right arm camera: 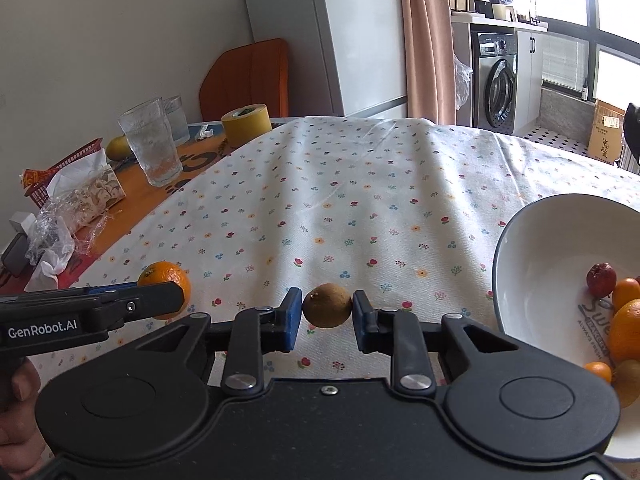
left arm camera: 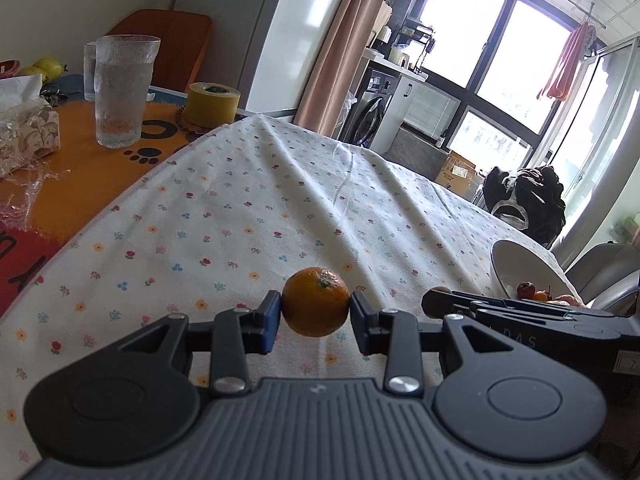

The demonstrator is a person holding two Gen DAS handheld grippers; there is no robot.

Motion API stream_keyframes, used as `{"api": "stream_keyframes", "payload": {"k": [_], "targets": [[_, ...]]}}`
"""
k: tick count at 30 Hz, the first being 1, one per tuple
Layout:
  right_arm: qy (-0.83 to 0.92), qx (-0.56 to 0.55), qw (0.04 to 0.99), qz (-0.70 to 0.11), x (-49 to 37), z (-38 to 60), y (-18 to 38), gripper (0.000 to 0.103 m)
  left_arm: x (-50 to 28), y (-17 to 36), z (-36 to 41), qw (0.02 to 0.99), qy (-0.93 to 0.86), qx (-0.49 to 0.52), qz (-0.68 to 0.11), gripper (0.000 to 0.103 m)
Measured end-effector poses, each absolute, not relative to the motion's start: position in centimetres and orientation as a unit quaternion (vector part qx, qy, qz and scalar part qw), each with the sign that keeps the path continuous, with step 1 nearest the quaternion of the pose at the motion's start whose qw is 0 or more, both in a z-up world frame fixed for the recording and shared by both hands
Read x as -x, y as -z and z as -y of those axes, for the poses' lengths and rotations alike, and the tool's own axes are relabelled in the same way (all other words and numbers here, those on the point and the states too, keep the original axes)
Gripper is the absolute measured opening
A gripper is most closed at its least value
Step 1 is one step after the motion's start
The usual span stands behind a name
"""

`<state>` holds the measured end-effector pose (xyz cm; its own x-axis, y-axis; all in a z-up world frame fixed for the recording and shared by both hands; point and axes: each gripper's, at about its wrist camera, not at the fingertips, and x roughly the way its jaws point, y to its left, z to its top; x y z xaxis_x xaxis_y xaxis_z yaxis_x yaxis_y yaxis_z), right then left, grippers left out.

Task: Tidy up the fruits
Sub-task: 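Close the left gripper on the orange while the right gripper grasps the kiwi, then drop the kiwi into the bowl with the right gripper while the left carries the orange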

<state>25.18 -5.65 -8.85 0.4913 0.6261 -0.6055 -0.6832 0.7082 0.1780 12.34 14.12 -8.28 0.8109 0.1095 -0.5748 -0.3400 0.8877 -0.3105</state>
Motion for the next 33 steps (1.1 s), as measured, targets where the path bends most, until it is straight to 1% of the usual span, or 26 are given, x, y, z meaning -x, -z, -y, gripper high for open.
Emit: {"api": "stream_keyframes", "payload": {"k": [15,33], "targets": [[-0.358,0.022,0.887,-0.290,-25.2,11.0,6.0,0.025,-13.3,6.5,-10.3,0.941,-0.097,0.177,-0.271,0.036],[-0.301,-0.008,0.916,-0.266,-27.2,17.9,5.3,0.026,-15.8,6.1,-5.9,0.947,-0.057,0.154,-0.275,0.036]]}}
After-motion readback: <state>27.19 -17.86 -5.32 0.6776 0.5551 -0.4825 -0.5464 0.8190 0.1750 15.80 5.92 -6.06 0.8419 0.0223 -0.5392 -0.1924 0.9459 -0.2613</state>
